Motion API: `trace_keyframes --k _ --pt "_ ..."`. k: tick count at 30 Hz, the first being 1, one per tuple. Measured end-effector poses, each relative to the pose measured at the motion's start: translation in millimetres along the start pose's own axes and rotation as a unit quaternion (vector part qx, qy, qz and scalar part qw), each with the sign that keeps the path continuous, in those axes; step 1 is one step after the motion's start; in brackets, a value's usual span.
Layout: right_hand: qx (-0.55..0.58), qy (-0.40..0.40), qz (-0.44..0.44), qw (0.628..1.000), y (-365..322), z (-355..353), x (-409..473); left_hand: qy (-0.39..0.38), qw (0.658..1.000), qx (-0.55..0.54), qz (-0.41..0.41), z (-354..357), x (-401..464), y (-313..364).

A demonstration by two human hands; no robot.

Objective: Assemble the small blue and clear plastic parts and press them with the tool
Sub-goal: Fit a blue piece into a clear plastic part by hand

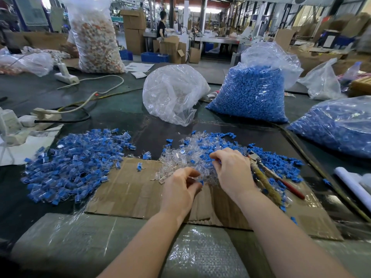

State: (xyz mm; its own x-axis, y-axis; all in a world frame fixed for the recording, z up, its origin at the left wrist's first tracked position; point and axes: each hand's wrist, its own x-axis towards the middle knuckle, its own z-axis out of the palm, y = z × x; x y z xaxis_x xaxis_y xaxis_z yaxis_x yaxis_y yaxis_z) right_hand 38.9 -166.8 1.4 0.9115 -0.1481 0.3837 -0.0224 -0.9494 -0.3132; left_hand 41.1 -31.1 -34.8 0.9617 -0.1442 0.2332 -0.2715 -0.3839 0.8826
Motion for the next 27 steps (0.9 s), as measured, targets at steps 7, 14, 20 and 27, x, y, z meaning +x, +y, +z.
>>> trace_keyframes --k 7,14,20,27 --pt "-0.020 -0.024 -0.022 0.999 -17 12 20 0.030 0.997 -0.071 -0.022 -4 2 -5" --pt "0.086 -0.008 -0.127 0.988 -22 1 -19 0.022 0.989 -0.134 -0.056 -5 5 -8" --pt "0.002 0.018 -0.230 0.973 -16 -6 -27 -0.007 0.970 -0.221 -0.105 -8 5 -6" --pt "-0.094 0.050 -0.246 0.963 -14 1 -29 -0.032 0.960 -0.252 -0.121 -10 5 -6"
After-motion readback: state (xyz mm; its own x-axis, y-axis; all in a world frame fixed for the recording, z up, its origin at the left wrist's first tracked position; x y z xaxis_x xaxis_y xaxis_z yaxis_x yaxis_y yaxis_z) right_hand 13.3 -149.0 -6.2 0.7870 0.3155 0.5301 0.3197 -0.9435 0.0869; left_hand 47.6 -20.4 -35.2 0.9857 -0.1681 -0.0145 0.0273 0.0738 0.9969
